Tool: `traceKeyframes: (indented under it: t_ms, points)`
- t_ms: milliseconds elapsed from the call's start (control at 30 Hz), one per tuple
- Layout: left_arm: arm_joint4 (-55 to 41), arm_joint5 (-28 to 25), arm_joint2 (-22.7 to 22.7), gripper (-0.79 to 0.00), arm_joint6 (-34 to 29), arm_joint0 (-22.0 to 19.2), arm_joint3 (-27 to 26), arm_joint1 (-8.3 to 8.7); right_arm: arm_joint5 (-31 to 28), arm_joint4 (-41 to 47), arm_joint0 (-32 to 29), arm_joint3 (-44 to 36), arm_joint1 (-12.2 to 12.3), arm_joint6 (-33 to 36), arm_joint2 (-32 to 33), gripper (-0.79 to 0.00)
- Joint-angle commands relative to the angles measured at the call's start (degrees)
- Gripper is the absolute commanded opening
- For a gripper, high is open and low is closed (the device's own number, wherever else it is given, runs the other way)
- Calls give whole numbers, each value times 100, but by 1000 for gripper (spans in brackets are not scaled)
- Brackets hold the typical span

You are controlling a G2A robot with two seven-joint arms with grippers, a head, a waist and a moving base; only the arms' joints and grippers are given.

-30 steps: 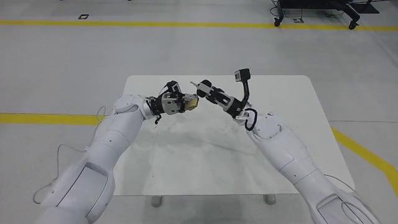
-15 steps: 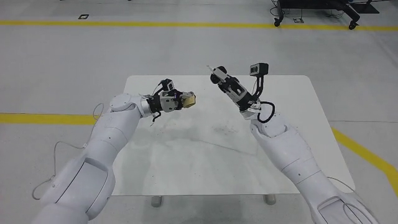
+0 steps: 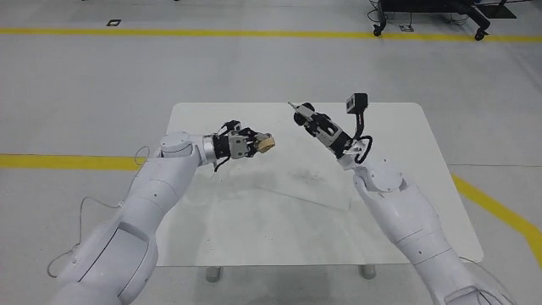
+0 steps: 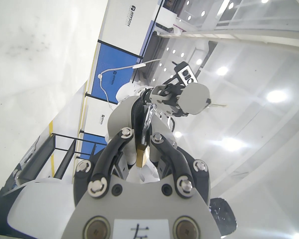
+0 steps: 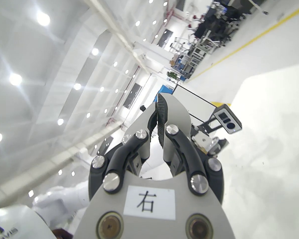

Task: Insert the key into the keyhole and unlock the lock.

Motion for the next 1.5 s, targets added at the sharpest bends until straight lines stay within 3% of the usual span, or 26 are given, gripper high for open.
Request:
traceKeyframes:
  t_ms: [0,100,167,667,900,1100,1267,1367,1467]
  points:
    - [97,226,38,-785,248,99,-148,-13,1161,-266,-625,-936,132,27,452,-785]
    - [264,277,64,-785,596,191,-329,-20,2118,-588,-1400,-1962,277,61,1010,-785]
    - [265,157,6,-785,773,233,-389,-8,2393,-482,-1757,-2443,325,127,1317,-785]
    - [265,157,6,-785,773,233,-389,-8,2390,-543,-1776,-2455,323,79,1285,-785]
    - [386,-14,-149,-785,1195,490,-875,60,2678,-1049,-2282,-3045,270,-995,936,-785]
    - [369,-206,-409,-785,1545,705,-1229,143,2621,-777,-2717,-3184,148,-1853,331,-785]
    - [722,-541,-554,-785,1998,877,-1560,228,2412,-462,-2634,-3010,32,-2388,-56,-785]
    - [858,-533,-612,-785,2164,998,-1774,264,2185,-441,-2460,-2793,-51,-2835,-275,-785]
    - [993,-503,-663,-785,2273,1103,-1958,297,2329,-504,-2178,-2570,-126,-3030,-534,-785]
